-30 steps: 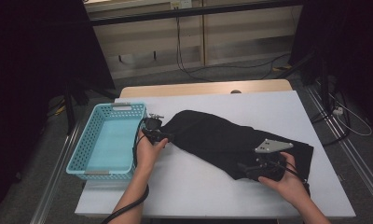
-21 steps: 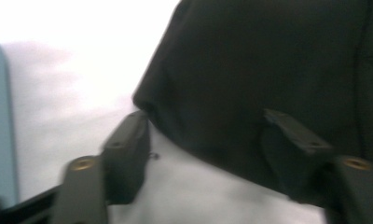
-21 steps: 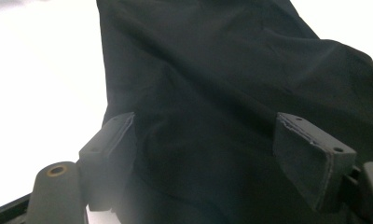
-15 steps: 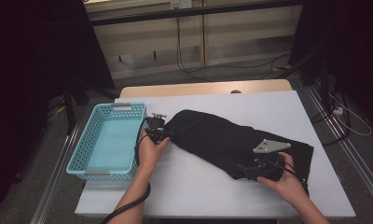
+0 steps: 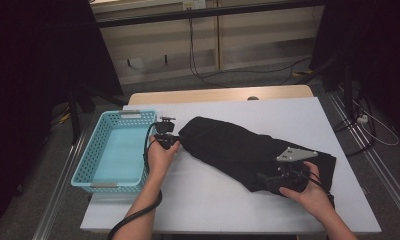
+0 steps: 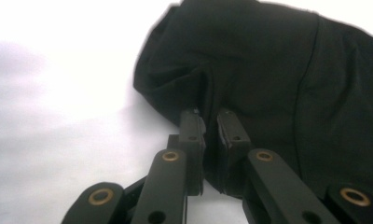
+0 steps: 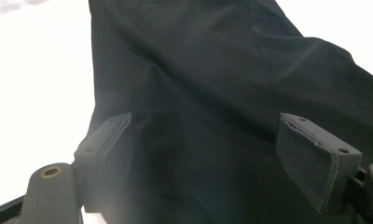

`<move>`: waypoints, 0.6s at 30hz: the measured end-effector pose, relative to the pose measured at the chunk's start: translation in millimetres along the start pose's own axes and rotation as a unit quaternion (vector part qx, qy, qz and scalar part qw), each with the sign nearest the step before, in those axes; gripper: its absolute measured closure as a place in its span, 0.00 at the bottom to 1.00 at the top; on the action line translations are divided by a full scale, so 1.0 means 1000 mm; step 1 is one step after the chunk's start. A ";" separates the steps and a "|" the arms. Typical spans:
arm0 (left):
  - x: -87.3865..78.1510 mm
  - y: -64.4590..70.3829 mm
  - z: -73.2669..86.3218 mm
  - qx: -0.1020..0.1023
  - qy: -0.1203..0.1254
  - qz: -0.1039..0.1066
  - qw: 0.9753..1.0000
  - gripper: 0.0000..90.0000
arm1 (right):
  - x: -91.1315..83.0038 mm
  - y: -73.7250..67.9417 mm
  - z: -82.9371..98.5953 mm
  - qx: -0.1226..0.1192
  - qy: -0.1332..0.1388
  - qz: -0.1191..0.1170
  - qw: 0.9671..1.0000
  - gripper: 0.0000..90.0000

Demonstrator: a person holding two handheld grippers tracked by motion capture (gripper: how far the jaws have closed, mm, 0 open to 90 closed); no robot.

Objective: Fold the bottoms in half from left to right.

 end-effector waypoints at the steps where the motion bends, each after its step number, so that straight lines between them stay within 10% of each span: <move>1: -0.003 -0.001 -0.002 -0.005 0.001 0.002 1.000 0.92 | -0.001 0.001 0.000 0.000 0.001 0.001 1.000 0.21; 18: -0.022 -0.013 -0.012 -0.022 -0.001 0.002 1.000 0.93 | -0.003 0.002 -0.002 0.004 0.007 -0.002 1.000 0.19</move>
Point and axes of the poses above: each handheld gripper's, and its own axes: x roughly forward along the jaws, z roughly out of its underside, y roughly to its right, the point moved 8 cm from there along x, roughly forward along the jaws, and after that the axes turned 5 degrees about -z, right-handed, at the moved point
